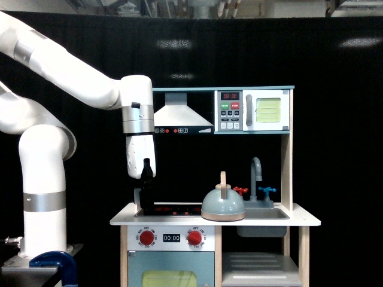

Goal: Place the teapot on the stove

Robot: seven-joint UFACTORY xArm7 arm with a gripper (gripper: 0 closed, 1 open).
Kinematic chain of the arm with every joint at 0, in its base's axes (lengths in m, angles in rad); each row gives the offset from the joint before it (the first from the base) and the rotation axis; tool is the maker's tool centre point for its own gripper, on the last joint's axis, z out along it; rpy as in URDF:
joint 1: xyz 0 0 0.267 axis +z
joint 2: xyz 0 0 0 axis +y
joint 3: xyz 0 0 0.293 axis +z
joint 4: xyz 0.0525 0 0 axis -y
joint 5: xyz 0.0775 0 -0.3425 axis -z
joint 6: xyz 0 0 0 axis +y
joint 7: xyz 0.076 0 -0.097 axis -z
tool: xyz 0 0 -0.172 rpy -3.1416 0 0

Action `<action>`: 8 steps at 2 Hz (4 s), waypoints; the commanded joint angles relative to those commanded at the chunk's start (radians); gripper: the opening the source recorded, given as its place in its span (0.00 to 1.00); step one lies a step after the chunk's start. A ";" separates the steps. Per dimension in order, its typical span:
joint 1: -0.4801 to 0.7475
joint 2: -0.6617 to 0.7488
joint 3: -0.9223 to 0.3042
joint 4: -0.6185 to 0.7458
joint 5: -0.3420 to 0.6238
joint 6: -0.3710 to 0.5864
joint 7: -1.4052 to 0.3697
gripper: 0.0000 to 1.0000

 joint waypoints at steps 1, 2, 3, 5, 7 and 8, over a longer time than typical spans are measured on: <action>0.209 0.241 -0.192 0.234 0.111 -0.097 -0.440 1.00; 0.420 0.561 -0.430 0.534 0.353 0.023 -1.079 1.00; 0.426 0.780 -0.498 0.728 0.603 0.261 -1.500 1.00; 0.394 0.792 -0.444 0.705 0.708 0.201 -1.455 1.00; 0.411 0.819 -0.311 0.697 0.755 0.094 -1.367 1.00; 0.409 0.863 -0.250 0.732 0.787 0.066 -1.337 1.00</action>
